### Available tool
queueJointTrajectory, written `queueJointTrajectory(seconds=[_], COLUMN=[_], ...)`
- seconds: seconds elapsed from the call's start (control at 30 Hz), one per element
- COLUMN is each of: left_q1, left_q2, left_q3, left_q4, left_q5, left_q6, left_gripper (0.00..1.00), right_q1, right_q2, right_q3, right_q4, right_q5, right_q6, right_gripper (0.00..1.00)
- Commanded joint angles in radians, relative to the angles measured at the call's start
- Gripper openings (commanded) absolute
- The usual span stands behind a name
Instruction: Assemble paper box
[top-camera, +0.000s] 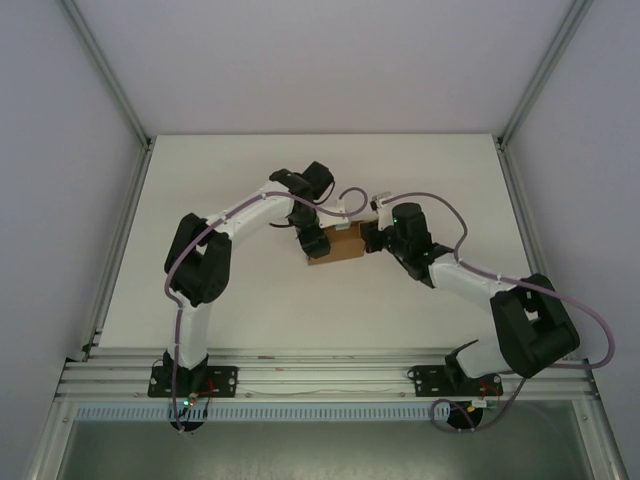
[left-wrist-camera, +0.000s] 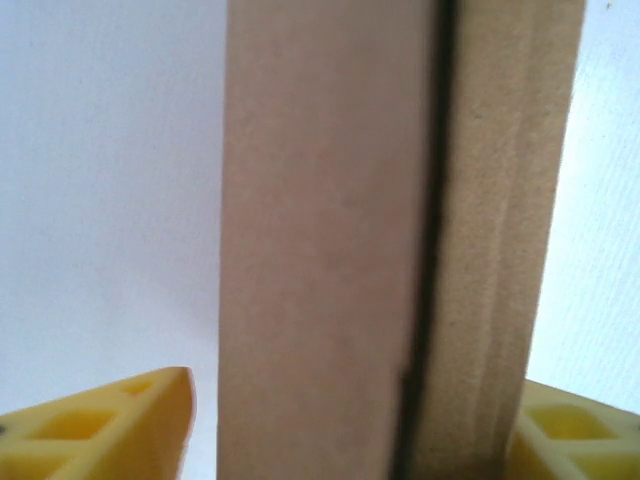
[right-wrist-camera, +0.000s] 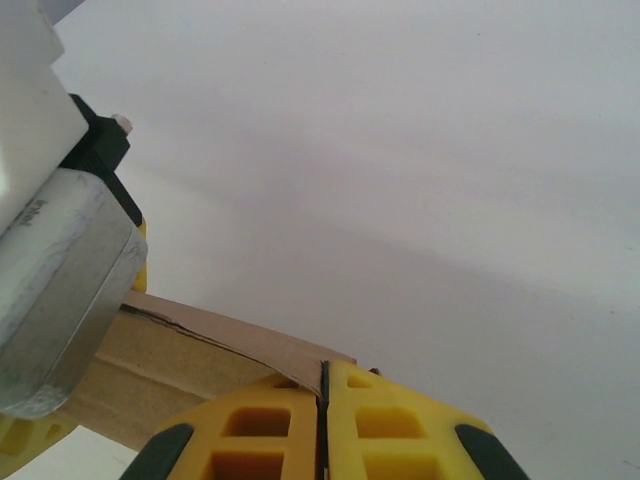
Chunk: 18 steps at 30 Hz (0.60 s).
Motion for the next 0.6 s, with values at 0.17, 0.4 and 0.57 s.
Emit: queueJointTrajectory(seconds=[0.17,0.4,0.57], left_q1=[-0.011,-0.008,0.011], left_q2=[-0.114,-0.314,-0.417], left_q3=[-0.022,-0.250,-0.385], left_q4=[0.110,0.279,0.320], left_q5=[-0.030,-0.200,-0.221], left_q6=[-0.124,-0.388,-0.519], left_gripper=[1.00,1.00,0.67], right_q1=[0.038,0.065,0.081], right_q2=[0.040,0.047,0.053], right_q3=[0.032,0.036,0.045], right_q4=[-0.205,-0.209,-0.236], right_q5=[0.075,0.138,0.150], right_q6=[-0.002,0.046,0.054], right_gripper=[0.08,0.08,0.08])
